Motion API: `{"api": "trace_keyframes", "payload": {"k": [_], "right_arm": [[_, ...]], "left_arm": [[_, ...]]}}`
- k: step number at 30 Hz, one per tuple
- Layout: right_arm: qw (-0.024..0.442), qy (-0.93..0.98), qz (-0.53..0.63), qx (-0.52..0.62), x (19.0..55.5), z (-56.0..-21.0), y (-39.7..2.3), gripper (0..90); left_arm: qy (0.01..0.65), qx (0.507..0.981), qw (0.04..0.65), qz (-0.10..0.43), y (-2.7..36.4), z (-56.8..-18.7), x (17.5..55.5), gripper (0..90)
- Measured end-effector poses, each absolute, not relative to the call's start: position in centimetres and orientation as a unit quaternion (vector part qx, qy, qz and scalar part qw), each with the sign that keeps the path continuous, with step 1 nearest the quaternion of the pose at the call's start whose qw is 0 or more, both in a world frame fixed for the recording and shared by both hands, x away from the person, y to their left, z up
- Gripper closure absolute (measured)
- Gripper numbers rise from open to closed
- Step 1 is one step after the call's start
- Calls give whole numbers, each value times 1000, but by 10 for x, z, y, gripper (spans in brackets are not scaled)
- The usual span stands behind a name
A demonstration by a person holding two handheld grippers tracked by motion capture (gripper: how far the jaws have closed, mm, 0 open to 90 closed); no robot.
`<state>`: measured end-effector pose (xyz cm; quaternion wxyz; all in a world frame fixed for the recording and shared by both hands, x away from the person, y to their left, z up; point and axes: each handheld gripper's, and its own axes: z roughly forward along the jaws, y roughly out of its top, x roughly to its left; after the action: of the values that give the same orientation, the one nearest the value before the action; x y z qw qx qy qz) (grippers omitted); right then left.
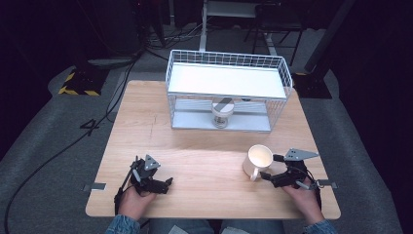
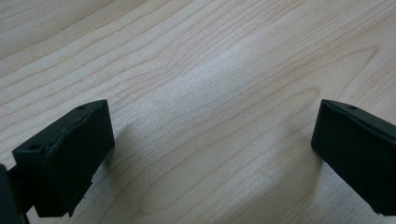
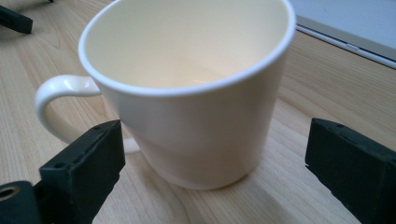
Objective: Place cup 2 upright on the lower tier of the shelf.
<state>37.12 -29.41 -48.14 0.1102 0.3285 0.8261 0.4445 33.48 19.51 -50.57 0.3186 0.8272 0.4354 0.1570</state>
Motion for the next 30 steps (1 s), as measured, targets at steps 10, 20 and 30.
{"api": "trace_keyframes", "payload": {"k": [10,20,30], "right_arm": [[113,830,455,303,379,-489,-277,50],[119,820,473,299,386,-498,-267,48],[124,818,473,302,386,-499,-265,54]], "left_arm": [[435,827,320,155,195,-506,335,2],[437,826,321,154,194,-506,335,2],[438,825,322,154,194,-506,335,2]]}}
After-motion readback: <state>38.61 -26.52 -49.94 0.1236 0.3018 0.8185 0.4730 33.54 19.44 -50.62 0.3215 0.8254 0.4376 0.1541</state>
